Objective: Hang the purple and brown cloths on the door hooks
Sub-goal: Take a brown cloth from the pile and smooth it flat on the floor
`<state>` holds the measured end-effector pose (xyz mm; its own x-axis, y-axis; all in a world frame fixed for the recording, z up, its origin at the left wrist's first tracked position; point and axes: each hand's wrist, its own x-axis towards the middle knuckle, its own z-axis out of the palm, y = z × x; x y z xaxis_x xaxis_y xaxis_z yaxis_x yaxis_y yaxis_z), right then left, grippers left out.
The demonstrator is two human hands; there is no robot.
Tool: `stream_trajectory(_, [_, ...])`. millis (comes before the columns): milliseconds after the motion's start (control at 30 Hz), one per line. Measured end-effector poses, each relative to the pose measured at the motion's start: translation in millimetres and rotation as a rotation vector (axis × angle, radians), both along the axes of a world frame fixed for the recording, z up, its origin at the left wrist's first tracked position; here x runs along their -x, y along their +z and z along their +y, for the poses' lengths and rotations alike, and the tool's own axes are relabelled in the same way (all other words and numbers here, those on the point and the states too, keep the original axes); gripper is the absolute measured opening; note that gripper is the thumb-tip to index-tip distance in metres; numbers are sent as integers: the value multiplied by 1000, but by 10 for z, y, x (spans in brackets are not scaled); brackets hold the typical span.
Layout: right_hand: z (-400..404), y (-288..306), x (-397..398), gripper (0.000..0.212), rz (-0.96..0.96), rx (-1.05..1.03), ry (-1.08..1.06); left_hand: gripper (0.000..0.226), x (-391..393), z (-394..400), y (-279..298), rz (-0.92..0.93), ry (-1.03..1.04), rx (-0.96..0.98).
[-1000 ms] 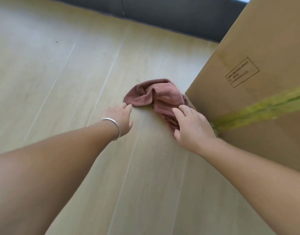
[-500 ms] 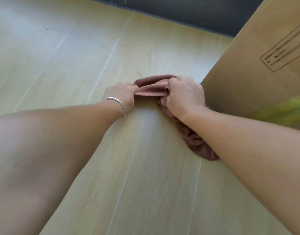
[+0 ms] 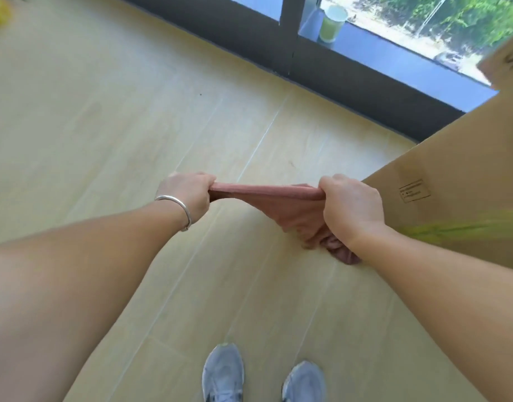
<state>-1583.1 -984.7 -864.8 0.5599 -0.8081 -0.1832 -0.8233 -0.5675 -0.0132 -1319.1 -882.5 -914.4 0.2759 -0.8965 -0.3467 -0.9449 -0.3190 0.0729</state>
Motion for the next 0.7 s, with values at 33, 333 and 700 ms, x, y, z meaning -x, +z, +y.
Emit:
stream_trajectory(33, [28, 197, -102, 18, 13, 9, 35, 19, -100, 122, 217, 1, 26, -9])
stream_trajectory(333, [316, 1820, -1628, 17, 6, -15, 357, 33, -1372, 1246, 2072, -14, 343, 17])
stream_trajectory(700, [1174, 3252, -3546, 20, -200, 87, 707, 32, -2507, 2967, 3798, -102, 901, 376])
